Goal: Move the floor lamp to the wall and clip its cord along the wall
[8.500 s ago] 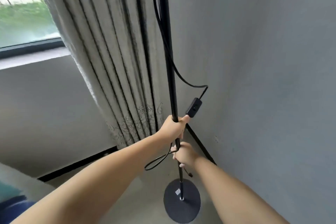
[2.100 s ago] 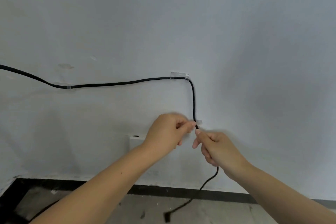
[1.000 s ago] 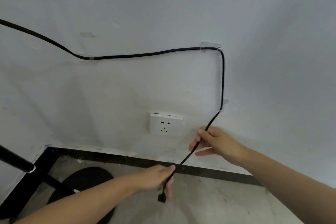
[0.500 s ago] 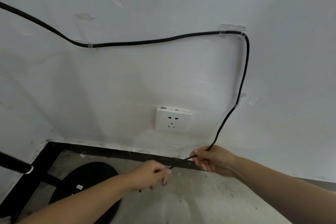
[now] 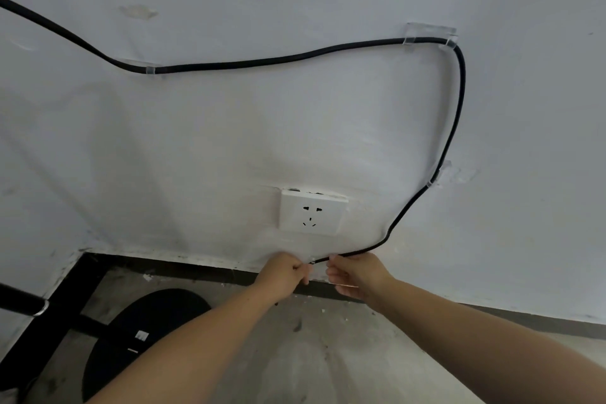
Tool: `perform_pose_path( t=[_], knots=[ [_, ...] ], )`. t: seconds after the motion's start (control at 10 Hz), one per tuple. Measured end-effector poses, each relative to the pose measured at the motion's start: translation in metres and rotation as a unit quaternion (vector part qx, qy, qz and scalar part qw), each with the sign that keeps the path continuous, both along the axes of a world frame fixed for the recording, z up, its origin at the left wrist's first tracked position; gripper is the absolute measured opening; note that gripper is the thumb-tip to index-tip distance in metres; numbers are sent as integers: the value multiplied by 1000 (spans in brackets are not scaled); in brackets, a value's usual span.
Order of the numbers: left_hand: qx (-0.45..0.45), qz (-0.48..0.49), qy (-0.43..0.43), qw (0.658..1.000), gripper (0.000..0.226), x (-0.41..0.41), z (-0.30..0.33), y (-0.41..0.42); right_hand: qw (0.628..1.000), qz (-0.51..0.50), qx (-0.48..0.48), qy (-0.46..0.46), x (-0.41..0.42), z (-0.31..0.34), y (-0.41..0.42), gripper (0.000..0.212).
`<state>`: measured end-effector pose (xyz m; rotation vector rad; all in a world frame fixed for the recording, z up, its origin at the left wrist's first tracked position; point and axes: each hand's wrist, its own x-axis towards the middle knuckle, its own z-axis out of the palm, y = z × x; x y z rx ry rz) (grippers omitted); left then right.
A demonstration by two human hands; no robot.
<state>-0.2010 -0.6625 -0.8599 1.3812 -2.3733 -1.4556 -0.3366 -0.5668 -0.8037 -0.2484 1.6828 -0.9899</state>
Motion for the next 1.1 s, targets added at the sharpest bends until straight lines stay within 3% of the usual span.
perform_pose_path(
  t=[0.3,0.4,0.5,0.6,0.8,0.9,1.0,1.1],
  knots=[
    [20,36,15,999,44,-6,2,2,993,-68,42,90,-1,-13,2,17],
    [146,42,3,988,28,-2,8,-4,992,-70,52,95,-6,-16,7,17],
    [336,131,48,931,4,13,17,-10,990,-79,58,103,-22,-18,22,18],
    [431,209,131,868,7,20,23,-12,988,-67,57,123,-37,-18,36,18],
    [496,326,216,776,16,6,29,0,987,-23,71,140,-31,-15,33,24],
    [486,334,209,780,12,4,29,4,987,4,79,139,-36,-8,32,24],
    [447,280,142,838,13,10,27,3,991,40,84,93,-40,1,34,24],
    [304,161,17,939,44,20,34,3,985,114,118,58,-45,18,41,34]
  ],
)
